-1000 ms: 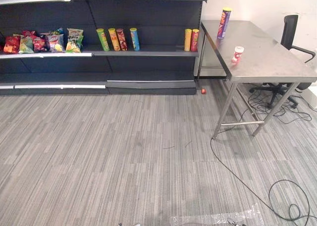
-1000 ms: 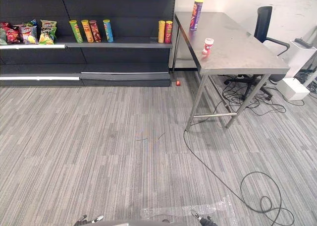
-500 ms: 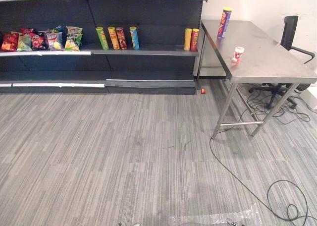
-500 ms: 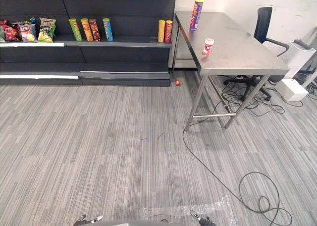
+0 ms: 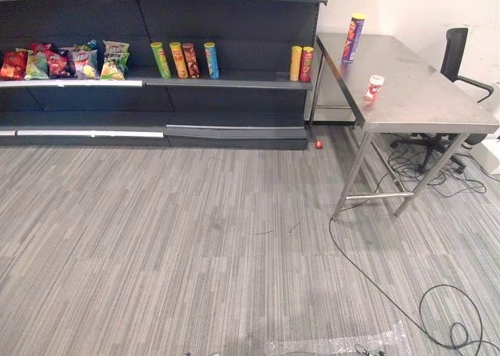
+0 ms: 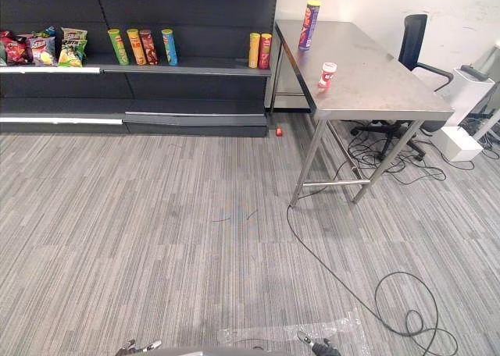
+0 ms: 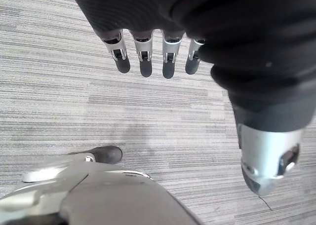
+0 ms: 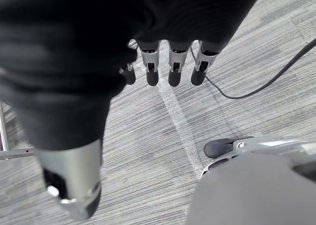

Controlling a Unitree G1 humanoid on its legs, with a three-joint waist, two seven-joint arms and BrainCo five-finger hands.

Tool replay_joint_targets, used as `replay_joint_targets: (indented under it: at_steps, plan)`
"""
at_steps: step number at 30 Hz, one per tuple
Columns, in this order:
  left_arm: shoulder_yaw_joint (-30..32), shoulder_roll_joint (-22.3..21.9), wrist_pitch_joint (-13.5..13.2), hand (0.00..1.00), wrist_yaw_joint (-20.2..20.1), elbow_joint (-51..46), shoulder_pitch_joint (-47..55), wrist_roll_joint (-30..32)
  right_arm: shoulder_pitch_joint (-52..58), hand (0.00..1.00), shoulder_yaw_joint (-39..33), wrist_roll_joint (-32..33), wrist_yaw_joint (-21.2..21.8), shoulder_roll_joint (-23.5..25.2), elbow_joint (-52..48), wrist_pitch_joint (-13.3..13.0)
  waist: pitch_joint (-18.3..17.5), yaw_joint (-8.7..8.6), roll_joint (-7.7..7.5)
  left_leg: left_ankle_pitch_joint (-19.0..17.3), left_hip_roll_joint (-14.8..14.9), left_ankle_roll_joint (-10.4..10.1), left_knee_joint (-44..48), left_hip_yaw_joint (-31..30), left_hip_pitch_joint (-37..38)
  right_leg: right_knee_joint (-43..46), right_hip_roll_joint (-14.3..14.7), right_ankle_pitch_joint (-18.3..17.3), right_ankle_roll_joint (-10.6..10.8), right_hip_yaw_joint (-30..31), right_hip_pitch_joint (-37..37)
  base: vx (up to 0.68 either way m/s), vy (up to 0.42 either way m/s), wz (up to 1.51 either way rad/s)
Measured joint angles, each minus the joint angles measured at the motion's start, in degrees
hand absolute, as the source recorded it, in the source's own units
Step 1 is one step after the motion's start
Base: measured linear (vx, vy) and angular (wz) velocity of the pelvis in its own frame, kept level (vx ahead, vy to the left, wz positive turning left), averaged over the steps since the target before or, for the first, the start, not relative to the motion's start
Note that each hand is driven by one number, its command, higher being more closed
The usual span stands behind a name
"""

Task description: Put the gum and the chips on the shelf.

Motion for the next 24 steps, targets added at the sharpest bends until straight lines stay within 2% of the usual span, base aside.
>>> replay_joint_targets:
  at_steps: [20, 22, 23, 24]
  plan:
    - [-0.1, 0.3, 0.0, 0.0, -0.7, 0.0, -0.3, 0.0, -0.1, 0.0, 0.5, -1.4, 0.0, 0.0, -0.2, -0.1, 0.4, -0.13, -0.28, 0.3, -0.3, 0.1, 0.0, -1.7, -1.4, 0.2, -0.3, 0.0, 0.0, -1.6, -0.5, -0.02, -0.006, 0.03]
    - [0.0, 0.4, 0.0, 0.0, -0.7, -0.2, -0.6, 0.0, -0.2, 0.0, 0.5, -0.9, 0.1, 0.0, -0.2, -0.1, 0.6, -0.17, -0.26, 0.2, -0.1, -0.2, 0.0, -1.7, -2.3, 0.5, -0.2, -0.4, 0.0, -1.6, -1.5, -0.04, -0.021, 0.01]
    - [0.6, 0.4, 0.0, 0.0, -0.7, -0.6, -0.6, 0.0, -0.3, 0.0, 0.5, -0.8, 0.0, 0.0, -0.3, -0.1, 1.0, -0.2, -0.26, 0.0, 0.1, -0.5, 0.4, -1.5, -3.1, 2.1, -0.1, -1.2, -0.8, -1.6, -2.8, 0.0, 0.0, 0.0]
    - [1.8, 0.4, 0.0, 0.0, -0.7, -0.6, -1.1, -0.1, -0.4, 0.0, 0.4, -0.8, 0.0, 0.1, -0.7, -0.1, 1.5, -0.29, -0.83, -1.9, 0.4, -1.2, 4.0, -1.5, -4.9, 5.2, -0.3, -3.2, -1.0, -1.7, -4.5, 0.02, -0.033, 0.01]
